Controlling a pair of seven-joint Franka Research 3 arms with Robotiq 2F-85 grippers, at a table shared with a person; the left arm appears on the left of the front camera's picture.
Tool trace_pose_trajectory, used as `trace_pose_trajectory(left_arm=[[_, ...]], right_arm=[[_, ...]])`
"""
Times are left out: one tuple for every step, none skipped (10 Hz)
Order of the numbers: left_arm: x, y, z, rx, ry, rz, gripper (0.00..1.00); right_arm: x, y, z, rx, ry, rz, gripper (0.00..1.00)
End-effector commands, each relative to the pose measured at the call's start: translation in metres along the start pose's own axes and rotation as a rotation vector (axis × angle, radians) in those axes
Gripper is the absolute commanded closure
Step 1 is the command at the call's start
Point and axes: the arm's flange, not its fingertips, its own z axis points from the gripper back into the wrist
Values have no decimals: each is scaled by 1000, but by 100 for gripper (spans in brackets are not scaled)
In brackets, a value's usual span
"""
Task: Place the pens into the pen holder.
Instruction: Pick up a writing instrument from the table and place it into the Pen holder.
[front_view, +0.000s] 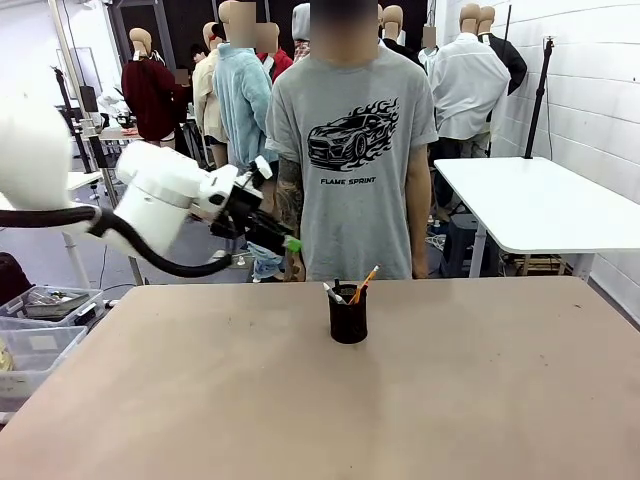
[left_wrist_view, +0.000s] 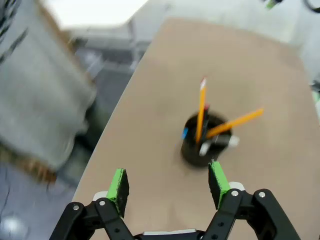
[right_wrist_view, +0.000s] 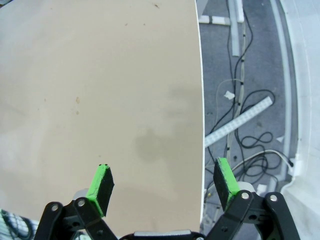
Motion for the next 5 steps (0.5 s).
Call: trace_pose_trajectory(left_arm=[[-10, -12, 32, 58, 406, 226, 17], [-23, -15, 51, 124, 527, 330, 17], [-34, -20, 70, 200, 606, 417, 17], [-47, -22, 88, 285, 697, 502, 17], [-68, -20, 97, 373, 780, 601, 17]], right_arm=[[-1, 3, -2, -30, 2, -8, 0], [-1, 3, -2, -30, 2, -8, 0], [-1, 3, -2, -30, 2, -8, 0], [-1, 3, -2, -30, 2, -8, 0], [-1, 3, -2, -30, 2, -8, 0]])
